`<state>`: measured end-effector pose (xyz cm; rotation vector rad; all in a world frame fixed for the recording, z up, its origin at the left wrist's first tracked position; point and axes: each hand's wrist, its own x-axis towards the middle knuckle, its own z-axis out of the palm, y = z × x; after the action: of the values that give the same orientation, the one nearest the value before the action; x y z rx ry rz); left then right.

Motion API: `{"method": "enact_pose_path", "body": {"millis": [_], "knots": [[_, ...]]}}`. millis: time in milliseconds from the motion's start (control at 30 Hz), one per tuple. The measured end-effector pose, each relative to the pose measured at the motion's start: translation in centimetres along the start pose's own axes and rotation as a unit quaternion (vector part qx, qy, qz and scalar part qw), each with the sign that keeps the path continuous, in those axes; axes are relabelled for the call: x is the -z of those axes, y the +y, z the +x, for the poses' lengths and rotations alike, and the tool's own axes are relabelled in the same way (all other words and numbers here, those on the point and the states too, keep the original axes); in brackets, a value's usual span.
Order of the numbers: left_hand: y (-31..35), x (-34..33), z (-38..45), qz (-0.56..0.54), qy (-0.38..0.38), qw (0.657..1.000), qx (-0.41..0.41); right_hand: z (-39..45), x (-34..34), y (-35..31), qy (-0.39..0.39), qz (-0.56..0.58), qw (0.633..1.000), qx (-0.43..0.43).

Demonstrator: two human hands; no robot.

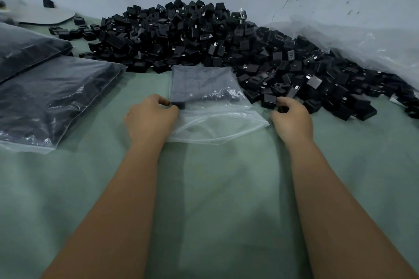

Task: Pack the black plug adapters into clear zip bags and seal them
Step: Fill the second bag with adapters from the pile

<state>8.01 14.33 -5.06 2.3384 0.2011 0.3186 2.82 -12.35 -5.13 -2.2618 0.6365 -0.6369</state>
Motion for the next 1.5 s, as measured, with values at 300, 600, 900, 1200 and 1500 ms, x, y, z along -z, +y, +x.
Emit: {"method": "enact_pose_path", "body": {"millis": [300, 600, 900, 1200, 1500], "knots": [[1.3, 1.1, -1.9, -0.206, 0.031, 0.969, -0.131, -2.2, 1.3, 0.7, 0.070, -0.040, 0.995, -0.055], [2.1, 1.2, -3.0, -0.079, -0.186, 0.939, -0.279, -2.4, 1.1, -0.2, 0.069, 0.071, 0.995, -0.009], [1.7, 0.4, -2.5, -0.106, -0.213, 0.937, -0.256, -6.9, -0.8, -5.7, 0.098, 0.186, 0.949, 0.234], [2.4, 1.0, -2.8, -0.235, -0.148, 0.942, -0.189, -10.3, -2.5, -8.1, 0.002, -0.117, 0.891, 0.439], [2.4, 2.5, -2.8, -0.367, -0.216, 0.879, -0.216, -9.4, -2.9, -6.9, -0.116, -0.063, 0.917, 0.377]]}}
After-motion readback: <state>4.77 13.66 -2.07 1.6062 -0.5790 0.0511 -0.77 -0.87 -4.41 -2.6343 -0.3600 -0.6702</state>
